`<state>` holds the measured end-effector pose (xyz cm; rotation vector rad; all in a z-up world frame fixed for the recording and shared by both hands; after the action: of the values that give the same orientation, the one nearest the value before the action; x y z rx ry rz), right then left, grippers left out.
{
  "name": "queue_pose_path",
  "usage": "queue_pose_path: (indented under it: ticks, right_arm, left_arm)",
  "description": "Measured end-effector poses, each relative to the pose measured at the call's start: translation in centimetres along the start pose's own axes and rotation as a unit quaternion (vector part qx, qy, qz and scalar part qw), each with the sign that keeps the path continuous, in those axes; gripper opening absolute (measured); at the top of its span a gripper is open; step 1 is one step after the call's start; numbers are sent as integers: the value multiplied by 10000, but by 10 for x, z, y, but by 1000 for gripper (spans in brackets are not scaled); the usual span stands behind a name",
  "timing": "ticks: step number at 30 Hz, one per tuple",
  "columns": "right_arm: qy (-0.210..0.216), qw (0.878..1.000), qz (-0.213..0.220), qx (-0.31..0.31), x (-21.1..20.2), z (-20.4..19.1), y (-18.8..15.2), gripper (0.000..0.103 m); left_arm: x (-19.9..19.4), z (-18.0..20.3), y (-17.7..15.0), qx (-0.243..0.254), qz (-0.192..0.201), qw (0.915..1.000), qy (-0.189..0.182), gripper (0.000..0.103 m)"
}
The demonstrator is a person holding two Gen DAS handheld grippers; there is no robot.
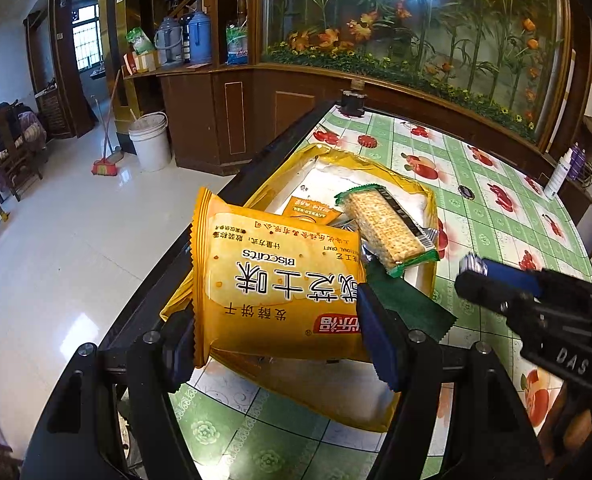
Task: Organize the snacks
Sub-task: 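Lower the bag and roll into the tray and open both tools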
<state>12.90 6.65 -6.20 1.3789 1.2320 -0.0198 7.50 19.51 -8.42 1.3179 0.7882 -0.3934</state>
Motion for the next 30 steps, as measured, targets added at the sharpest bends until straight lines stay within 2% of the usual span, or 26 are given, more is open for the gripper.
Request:
queue_pose_path:
  ticks: [9,14,19,24,27,28,30]
  right_arm:
    - [-14,9998,133,152,38,20,46,35]
    - [-86,9994,39,322,72,42,68,35]
    - [-66,9986,-95,514,99,60,76,35]
    - [-31,9985,-111,532,107,63,77,39]
    - [-71,9987,-120,500,108,63,76,62]
    - [-82,9986,-90,507,107,63,76,74]
    - [-72,9985,-39,534,103,65,76,76]
  left_arm:
    - [22,3,8,-3,-186,9998,10,70]
    - [34,6,13,-14,-272,9996,5,70]
    - [43,14,17,71,-326,9994,14,70]
    - [45,16,18,104,-337,9994,54,71]
    - [46,15,17,73,-392,9991,125,72]
    - [47,14,17,61,-407,9990,151,72]
    - [45,13,17,24,-412,9990,198,75]
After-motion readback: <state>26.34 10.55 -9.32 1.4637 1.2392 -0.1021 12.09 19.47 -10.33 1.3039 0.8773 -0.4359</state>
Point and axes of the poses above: each gripper's, at about its wrist camera, not at the fingertips, and x roughly the way its jaws point, z to its right, y to its top, the point moved 3 cm from there along x, roughly the way its jaws point
